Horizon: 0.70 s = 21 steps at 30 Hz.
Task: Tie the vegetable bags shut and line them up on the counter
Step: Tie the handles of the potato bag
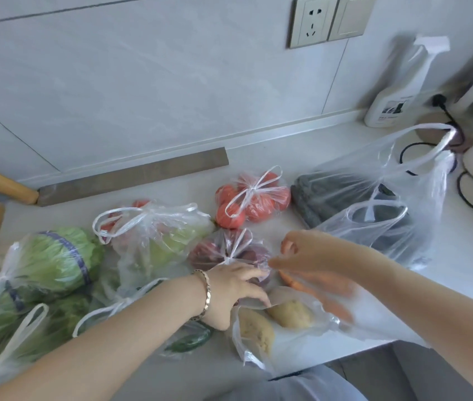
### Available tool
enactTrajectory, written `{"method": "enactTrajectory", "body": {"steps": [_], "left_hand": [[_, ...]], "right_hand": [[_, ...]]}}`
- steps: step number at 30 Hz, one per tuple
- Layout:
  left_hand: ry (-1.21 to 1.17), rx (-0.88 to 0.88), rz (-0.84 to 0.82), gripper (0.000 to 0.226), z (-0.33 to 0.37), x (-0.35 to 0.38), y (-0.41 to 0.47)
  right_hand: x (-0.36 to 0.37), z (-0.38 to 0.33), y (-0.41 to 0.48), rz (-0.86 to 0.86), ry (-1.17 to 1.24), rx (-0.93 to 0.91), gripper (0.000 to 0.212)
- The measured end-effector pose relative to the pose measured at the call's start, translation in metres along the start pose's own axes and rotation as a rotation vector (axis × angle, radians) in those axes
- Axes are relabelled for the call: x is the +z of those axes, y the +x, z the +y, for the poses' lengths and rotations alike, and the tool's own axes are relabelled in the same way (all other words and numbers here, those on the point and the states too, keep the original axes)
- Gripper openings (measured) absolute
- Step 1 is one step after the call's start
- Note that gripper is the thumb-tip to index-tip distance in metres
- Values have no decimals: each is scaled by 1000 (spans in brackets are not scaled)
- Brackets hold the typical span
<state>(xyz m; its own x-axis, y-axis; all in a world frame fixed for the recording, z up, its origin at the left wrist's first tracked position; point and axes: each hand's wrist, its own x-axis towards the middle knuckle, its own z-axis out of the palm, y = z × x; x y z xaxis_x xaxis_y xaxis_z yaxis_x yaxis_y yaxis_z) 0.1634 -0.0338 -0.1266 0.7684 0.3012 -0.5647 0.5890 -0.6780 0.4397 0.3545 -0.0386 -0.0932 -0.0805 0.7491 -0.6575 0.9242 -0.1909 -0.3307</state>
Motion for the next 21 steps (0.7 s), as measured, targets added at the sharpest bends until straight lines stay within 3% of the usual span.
{"method": "enactTrajectory", "body": {"steps": [2, 4, 8, 10, 12, 14, 16, 19, 21], "left_hand": [[5, -22, -37, 47, 9, 2, -5], [-40, 6, 79, 15, 16, 10, -5], [-49, -23, 633, 32, 13, 31, -3], [-66, -185, 846, 28, 13, 35, -3], [-273, -397, 951, 21, 15, 37, -3], [-676, -562, 998, 27, 16, 38, 1], [-1191, -656, 1069, 27, 20, 35, 4], [-1868, -654, 961, 20, 25, 30, 6], [-1973, -632, 850, 20, 27, 30, 8]], "right_hand": [[3, 5, -13, -61, -121, -21, 69], [14, 11, -22, -139, -277, -62, 76], [39, 26, -25, -163, -450, -122, 77], [38, 31, -20, -60, -270, -51, 62], [30, 30, -16, 54, -16, 40, 41], [24, 27, -16, 101, 414, 87, 23], [25, 20, -19, 75, 871, 104, 30], [37, 13, -18, 63, 1271, 39, 30], [45, 10, -17, 26, 1258, 4, 34]]}}
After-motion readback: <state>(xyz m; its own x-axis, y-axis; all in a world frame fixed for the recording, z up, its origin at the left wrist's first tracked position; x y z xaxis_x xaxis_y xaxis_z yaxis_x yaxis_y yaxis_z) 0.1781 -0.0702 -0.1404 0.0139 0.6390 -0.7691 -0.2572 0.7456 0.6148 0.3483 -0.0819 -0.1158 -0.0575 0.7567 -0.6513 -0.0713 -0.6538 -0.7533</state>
